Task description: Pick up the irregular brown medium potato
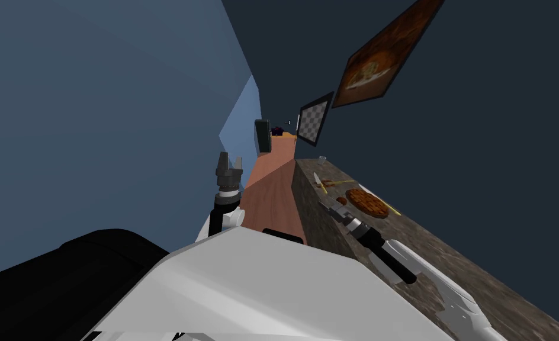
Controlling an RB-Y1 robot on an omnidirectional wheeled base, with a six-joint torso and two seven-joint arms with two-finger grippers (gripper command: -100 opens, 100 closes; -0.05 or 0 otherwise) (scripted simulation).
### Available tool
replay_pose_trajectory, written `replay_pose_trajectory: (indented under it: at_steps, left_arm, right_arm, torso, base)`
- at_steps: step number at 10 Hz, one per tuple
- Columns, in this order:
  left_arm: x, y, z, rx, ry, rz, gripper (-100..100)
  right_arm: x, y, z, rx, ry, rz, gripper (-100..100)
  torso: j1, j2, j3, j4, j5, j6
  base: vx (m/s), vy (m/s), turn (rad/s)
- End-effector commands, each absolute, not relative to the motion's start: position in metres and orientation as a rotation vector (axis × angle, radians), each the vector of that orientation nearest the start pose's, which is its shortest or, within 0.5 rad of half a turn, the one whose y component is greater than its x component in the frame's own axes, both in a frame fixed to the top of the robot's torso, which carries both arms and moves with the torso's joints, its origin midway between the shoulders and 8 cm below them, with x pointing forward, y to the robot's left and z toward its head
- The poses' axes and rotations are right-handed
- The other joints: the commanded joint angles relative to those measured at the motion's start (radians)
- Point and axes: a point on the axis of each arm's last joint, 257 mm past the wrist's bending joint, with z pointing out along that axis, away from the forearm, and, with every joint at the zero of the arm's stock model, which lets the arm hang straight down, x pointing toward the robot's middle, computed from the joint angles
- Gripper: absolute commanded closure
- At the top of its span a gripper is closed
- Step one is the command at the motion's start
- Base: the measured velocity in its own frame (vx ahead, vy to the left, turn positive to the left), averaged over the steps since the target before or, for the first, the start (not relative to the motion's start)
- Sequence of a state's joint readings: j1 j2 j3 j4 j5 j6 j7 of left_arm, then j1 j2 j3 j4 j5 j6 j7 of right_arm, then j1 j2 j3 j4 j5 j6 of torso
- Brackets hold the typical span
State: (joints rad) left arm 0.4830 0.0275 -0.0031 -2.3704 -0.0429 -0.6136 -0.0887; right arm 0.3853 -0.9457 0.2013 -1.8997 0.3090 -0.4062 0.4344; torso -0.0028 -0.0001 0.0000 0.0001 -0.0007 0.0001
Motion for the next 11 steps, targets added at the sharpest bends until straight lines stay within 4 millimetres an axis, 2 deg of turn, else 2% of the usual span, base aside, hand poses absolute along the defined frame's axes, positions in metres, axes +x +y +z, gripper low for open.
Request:
replay_pose_trajectory:
  at_steps: [1,2,3,4,5,6,7,8,9,10,11]
  left_arm:
    - [0.304,0.257,0.086,-0.406,0.521,-1.247,0]
    - [0.304,0.258,0.086,-0.406,0.521,-1.247,0]
    - [0.304,0.257,0.086,-0.406,0.521,-1.247,0]
    - [0.304,0.258,0.086,-0.406,0.521,-1.247,0]
    - [0.304,0.257,0.086,-0.406,0.521,-1.247,0]
    - [0.304,0.258,0.086,-0.406,0.521,-1.247,0]
    - [0.304,0.257,0.086,-0.406,0.521,-1.247,0]
    - [0.304,0.258,0.086,-0.406,0.521,-1.247,0]
    - [0.304,0.257,0.086,-0.406,0.521,-1.247,0]
    - [0.304,0.258,0.086,-0.406,0.521,-1.247,0]
    - [0.304,0.257,0.086,-0.406,0.521,-1.247,0]
  right_arm:
    - [0.379,-0.254,-0.218,-0.520,1.679,0.500,-100]
    - [0.375,-0.264,-0.235,-0.598,1.708,0.439,-100]
    - [0.375,-0.268,-0.235,-0.624,1.717,0.427,-100]
    - [0.370,-0.279,-0.250,-0.700,1.741,0.368,-100]
    - [0.370,-0.284,-0.250,-0.729,1.750,0.353,-100]
    - [0.365,-0.296,-0.265,-0.805,1.771,0.297,-100]
    - [0.364,-0.301,-0.264,-0.832,1.777,0.282,-100]
    - [0.359,-0.314,-0.278,-0.910,1.796,0.226,-100]
    - [0.359,-0.320,-0.276,-0.940,1.802,0.210,-100]
    - [0.353,-0.336,-0.288,-1.023,1.818,0.153,-100]
    - [0.353,-0.340,-0.287,-1.044,1.822,0.141,-100]
  torso:
    - [0.000,0.000,0.000,0.000,0.000,0.000]
    - [0.000,0.000,0.000,0.000,0.000,0.001]
    - [0.000,0.000,0.000,0.000,0.000,0.000]
    - [0.000,0.000,0.000,0.000,0.000,0.001]
    - [0.000,0.000,0.000,0.000,0.000,0.000]
    - [0.000,0.000,0.000,0.000,0.000,0.001]
    - [0.000,-0.001,0.000,0.000,0.000,0.000]
    - [0.000,-0.001,0.000,0.000,0.000,0.001]
    - [0.000,0.000,0.000,0.000,0.000,0.000]
    - [0.000,-0.001,0.000,0.000,0.000,0.001]
    - [0.000,-0.001,-0.001,0.000,0.000,0.000]
  base:
    - [-0.019,-0.027,0.116]
    - [-0.022,-0.025,0.231]
    - [-0.021,-0.024,0.113]
    - [-0.025,-0.019,0.252]
    - [-0.019,-0.019,0.134]
    - [-0.018,-0.023,0.236]
    - [-0.015,-0.026,0.124]
    - [-0.022,-0.022,0.242]
    - [-0.017,-0.022,0.115]
    - [-0.014,-0.020,0.262]
    - [-0.013,-0.023,0.116]
